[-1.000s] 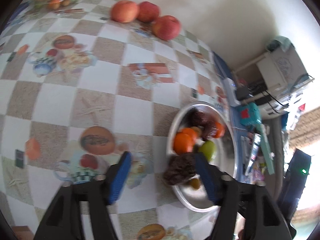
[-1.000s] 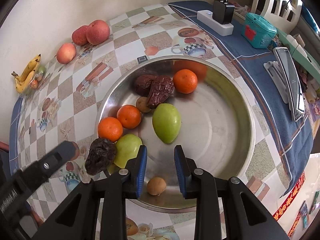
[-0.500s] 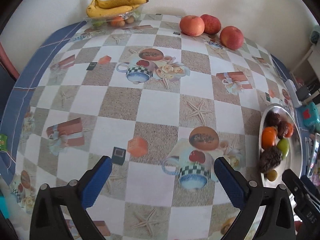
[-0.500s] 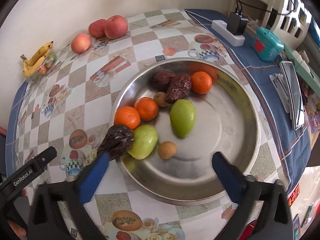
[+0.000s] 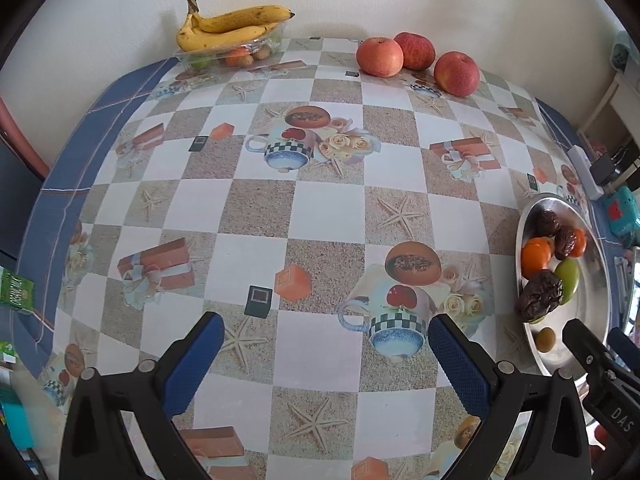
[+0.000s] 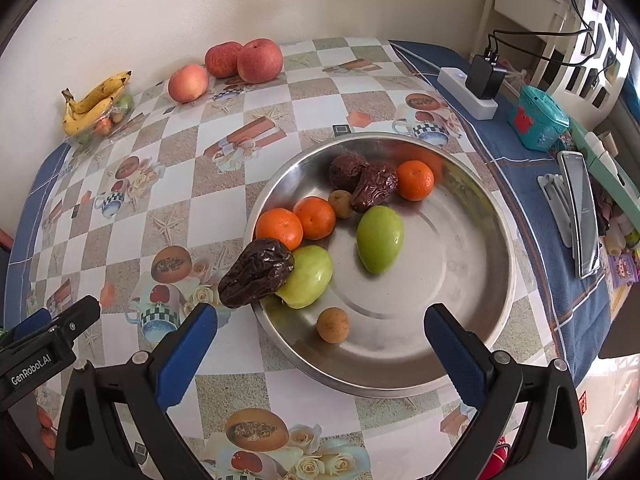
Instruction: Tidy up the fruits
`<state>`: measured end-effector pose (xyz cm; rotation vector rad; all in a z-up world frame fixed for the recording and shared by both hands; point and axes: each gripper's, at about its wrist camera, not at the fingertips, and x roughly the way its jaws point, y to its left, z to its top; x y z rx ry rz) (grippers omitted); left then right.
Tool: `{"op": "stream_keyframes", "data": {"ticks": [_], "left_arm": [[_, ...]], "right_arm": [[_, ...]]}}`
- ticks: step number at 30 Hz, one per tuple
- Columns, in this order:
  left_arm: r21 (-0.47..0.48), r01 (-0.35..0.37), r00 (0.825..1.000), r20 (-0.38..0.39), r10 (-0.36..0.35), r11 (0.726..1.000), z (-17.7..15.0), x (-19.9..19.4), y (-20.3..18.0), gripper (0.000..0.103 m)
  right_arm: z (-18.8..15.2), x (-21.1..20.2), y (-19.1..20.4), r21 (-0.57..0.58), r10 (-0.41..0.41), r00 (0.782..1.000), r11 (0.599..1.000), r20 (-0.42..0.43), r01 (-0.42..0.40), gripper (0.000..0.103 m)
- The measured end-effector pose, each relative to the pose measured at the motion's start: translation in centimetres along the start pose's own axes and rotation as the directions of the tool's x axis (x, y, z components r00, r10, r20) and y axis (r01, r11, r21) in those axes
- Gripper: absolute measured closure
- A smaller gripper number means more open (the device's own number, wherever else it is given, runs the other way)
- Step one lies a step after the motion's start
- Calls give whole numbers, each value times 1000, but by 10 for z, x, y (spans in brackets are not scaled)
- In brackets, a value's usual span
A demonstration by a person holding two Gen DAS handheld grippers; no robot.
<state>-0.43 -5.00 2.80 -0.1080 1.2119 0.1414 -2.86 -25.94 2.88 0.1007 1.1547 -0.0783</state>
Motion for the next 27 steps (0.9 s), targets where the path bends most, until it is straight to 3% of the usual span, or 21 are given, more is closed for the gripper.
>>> {"op": "stream_keyframes", "data": {"ticks": [4, 27], "left_arm": [[13, -59, 998, -3, 59, 998, -1, -1, -1, 0], [9, -64, 992, -110, 65, 998, -4, 12, 0, 0]], "right_arm": [[1, -1, 1, -1, -1, 1000, 1000, 2, 1, 0], [1, 1, 6, -15, -16, 1000, 1000, -14, 16, 0]]}}
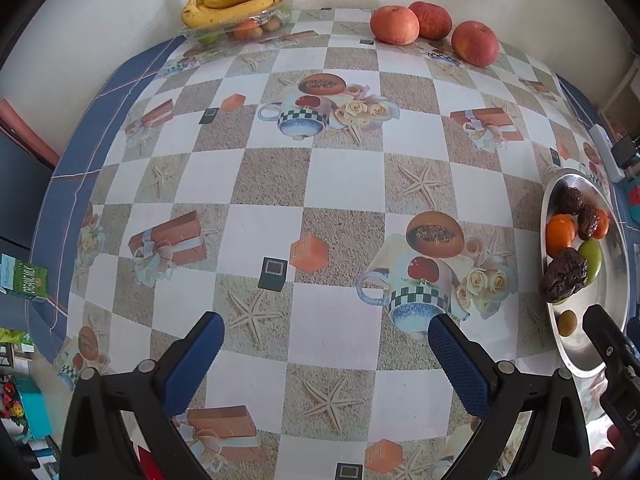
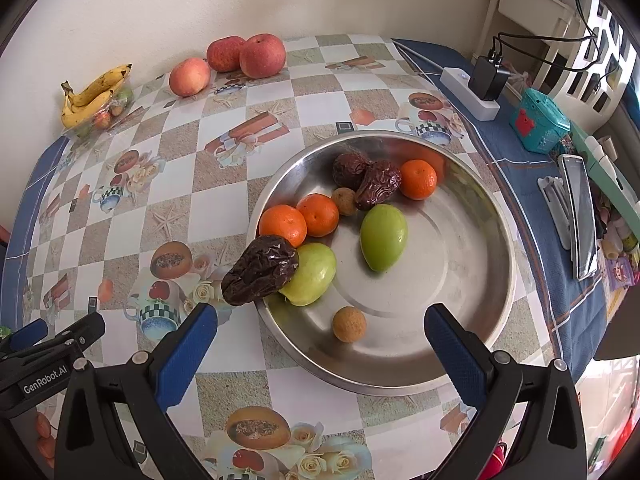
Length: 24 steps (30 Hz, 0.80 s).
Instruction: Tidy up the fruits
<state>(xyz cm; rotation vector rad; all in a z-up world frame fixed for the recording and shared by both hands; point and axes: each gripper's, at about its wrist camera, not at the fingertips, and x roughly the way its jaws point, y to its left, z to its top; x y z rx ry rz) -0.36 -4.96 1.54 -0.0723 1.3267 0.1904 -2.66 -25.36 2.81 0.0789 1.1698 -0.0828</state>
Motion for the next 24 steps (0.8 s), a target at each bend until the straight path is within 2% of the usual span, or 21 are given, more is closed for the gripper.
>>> {"op": "stream_keyframes", "data": {"ticks": [24], "left_arm": [[-15, 22, 1000, -13, -22, 1000, 1, 1, 2, 0]], "right_arm": [[0, 0, 7, -19, 4, 1000, 1000, 2, -4, 0]]}}
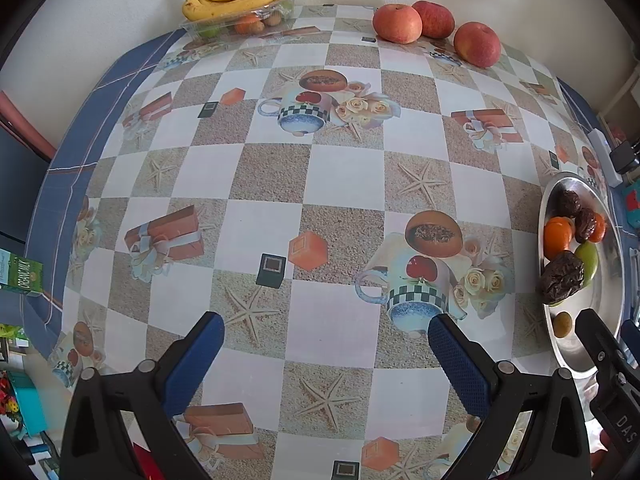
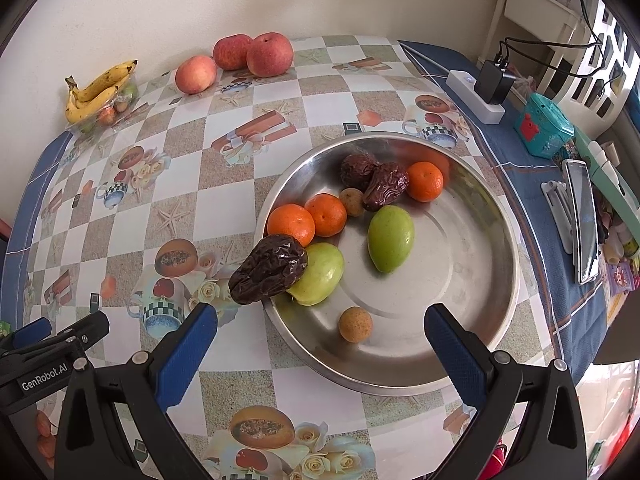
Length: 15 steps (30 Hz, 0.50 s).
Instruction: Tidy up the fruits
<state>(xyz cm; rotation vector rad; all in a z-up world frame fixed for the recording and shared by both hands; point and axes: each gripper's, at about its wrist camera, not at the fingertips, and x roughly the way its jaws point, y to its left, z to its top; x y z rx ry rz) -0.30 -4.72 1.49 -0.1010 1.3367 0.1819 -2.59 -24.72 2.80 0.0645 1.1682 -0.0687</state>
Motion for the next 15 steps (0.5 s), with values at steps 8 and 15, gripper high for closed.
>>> {"op": "stream_keyframes", "data": {"ticks": [8, 15], "left_arm": [[1, 0, 1000, 0, 0, 1000, 0, 0, 0, 0], [-10, 3, 1000, 5, -3, 1000, 1, -1, 1, 0]], "right_arm": [[0, 0, 1, -8, 7, 1000, 1000, -1, -7, 0], [0, 0, 1, -8, 8, 1000, 1000, -2, -8, 0]]}}
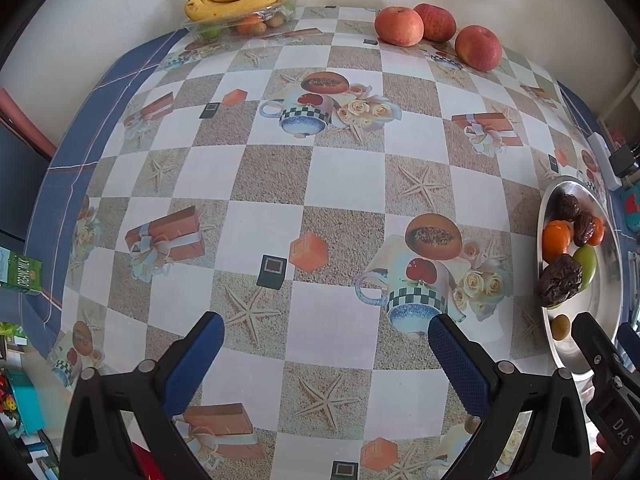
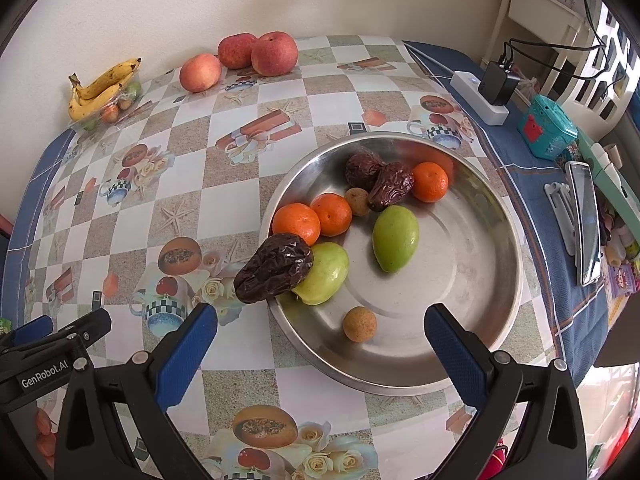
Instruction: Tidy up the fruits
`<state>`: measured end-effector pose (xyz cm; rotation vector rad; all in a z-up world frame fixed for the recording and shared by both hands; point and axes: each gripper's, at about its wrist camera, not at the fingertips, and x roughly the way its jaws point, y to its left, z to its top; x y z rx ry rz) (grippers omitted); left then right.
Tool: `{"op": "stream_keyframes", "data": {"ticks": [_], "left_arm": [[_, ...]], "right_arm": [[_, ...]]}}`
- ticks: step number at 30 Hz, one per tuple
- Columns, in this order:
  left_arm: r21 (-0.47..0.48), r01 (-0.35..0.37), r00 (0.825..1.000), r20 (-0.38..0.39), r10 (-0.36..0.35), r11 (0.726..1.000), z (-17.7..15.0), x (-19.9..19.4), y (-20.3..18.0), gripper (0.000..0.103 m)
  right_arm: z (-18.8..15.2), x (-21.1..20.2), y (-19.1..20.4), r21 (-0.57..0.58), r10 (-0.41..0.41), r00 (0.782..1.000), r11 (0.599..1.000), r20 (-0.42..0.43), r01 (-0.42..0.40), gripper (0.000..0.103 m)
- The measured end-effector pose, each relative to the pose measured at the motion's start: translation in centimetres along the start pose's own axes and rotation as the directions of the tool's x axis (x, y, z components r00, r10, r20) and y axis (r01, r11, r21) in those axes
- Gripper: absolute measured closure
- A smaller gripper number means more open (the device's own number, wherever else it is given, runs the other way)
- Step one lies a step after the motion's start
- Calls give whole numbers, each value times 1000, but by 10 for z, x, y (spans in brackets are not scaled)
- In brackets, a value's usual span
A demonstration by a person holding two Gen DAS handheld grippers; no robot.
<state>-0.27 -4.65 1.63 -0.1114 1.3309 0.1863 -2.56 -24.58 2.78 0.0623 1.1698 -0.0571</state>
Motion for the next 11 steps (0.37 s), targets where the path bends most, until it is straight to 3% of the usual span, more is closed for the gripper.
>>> {"op": "stream_keyframes", "data": {"ticks": [11], "left_arm": [[-40, 28, 999, 28, -27, 999, 2, -6, 4, 0]], "right_arm": [[0, 0, 0, 2, -1, 1000, 1000, -1, 1, 0]]}}
